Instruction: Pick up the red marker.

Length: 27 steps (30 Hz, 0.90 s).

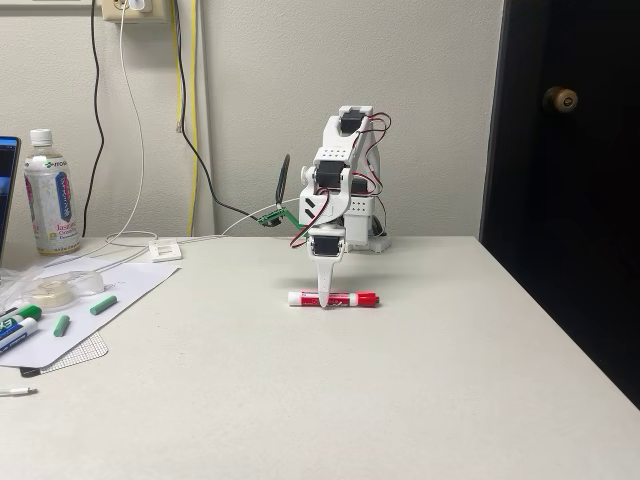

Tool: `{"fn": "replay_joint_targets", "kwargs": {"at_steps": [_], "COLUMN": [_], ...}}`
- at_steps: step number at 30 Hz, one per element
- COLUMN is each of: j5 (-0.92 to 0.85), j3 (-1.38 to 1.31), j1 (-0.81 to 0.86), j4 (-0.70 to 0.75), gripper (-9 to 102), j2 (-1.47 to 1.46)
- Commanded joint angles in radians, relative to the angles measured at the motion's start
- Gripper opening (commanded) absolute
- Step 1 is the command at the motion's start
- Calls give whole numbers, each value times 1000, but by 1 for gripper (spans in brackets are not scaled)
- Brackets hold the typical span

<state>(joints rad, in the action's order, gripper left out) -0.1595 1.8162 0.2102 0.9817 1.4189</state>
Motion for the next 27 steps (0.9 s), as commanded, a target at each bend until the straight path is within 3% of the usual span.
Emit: {"fn": "replay_joint_targets", "kwargs": {"at_steps": [1, 21, 27], "j5": [-8, -6, 32], "j3": [-32, -34, -210], "j1": [-2, -46, -69], "j4": [-6, 55, 255], "gripper": [10, 0, 0], "j2": [3, 245, 319]}}
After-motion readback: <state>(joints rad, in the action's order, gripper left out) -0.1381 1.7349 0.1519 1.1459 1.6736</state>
